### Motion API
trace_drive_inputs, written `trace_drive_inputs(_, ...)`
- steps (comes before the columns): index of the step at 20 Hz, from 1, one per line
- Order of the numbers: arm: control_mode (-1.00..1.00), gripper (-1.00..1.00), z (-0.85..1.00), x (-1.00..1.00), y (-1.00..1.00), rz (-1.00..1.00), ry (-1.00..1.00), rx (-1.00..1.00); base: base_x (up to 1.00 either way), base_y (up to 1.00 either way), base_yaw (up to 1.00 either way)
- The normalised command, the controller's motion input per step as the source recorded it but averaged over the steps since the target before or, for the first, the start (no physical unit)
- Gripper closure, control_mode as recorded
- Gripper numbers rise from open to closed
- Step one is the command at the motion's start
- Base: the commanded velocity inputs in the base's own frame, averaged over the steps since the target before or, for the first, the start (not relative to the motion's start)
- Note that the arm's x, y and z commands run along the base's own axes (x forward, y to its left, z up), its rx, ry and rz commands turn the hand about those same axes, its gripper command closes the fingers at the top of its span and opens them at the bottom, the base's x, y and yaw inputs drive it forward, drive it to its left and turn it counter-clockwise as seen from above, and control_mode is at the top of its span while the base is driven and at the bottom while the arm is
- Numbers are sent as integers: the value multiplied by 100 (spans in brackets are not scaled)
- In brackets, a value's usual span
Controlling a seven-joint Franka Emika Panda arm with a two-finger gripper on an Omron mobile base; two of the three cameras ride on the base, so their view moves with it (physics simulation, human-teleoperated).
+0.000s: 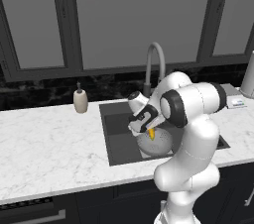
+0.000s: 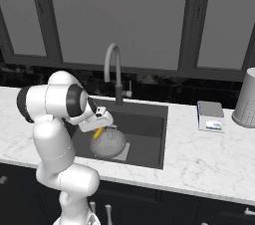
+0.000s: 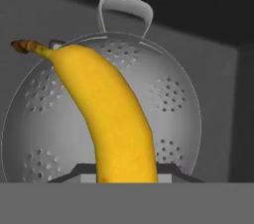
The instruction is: Put the colander in the sink, put the banana in the colander, and turn on the sink faucet and pour water over the colander.
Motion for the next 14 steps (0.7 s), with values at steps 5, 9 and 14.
trace_drive_inputs(5, -100, 100, -32, 5, -1, 0, 8, 0, 0, 0, 0)
trace_drive_inputs(9, -100, 100, -25, 19, -6, 0, 5, 0, 0, 0, 0)
trace_drive_inputs(14, -100, 100, -24, 29, -10, 0, 18, 0, 0, 0, 0)
